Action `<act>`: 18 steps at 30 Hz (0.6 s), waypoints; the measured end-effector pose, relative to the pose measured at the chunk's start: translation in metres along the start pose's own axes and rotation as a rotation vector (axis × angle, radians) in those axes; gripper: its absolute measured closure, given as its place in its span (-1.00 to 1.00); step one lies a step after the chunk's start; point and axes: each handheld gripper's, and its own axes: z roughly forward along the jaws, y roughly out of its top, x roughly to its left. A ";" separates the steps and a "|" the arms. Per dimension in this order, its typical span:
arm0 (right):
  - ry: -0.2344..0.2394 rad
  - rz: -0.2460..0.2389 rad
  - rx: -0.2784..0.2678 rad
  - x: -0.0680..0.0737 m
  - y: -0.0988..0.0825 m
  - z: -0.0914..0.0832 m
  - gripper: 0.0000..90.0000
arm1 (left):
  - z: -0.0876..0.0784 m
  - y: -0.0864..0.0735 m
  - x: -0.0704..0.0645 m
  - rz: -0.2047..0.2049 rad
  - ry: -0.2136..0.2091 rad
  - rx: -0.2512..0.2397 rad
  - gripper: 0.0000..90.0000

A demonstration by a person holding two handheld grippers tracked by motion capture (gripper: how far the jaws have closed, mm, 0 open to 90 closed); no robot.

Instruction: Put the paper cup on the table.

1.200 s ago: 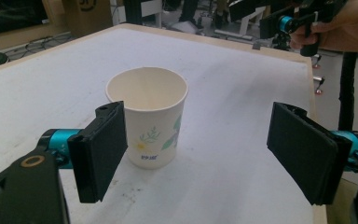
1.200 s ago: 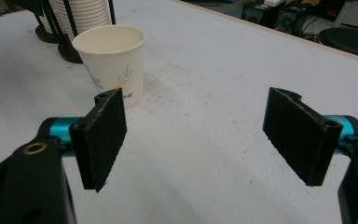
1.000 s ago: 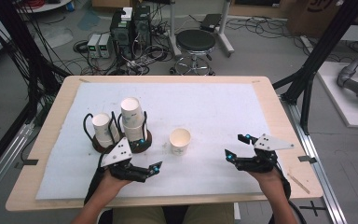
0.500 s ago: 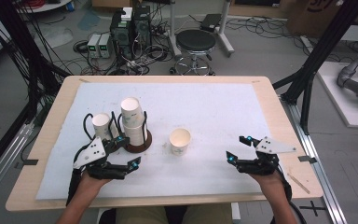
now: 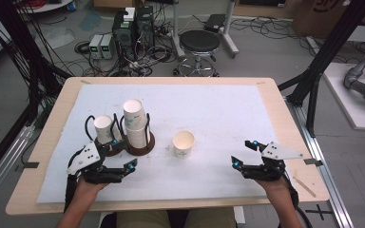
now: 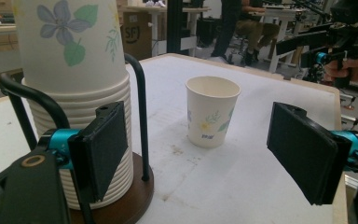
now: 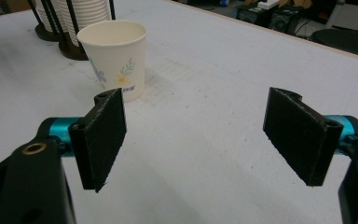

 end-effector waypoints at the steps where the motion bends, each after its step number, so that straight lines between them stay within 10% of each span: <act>1: -0.004 -0.001 -0.002 0.000 0.000 -0.001 -0.51 | -0.001 0.000 0.000 0.001 0.003 0.001 -0.55; 18: -0.010 -0.005 -0.006 0.002 0.000 -0.002 -0.51 | -0.002 -0.001 0.000 0.000 0.009 -0.002 -0.55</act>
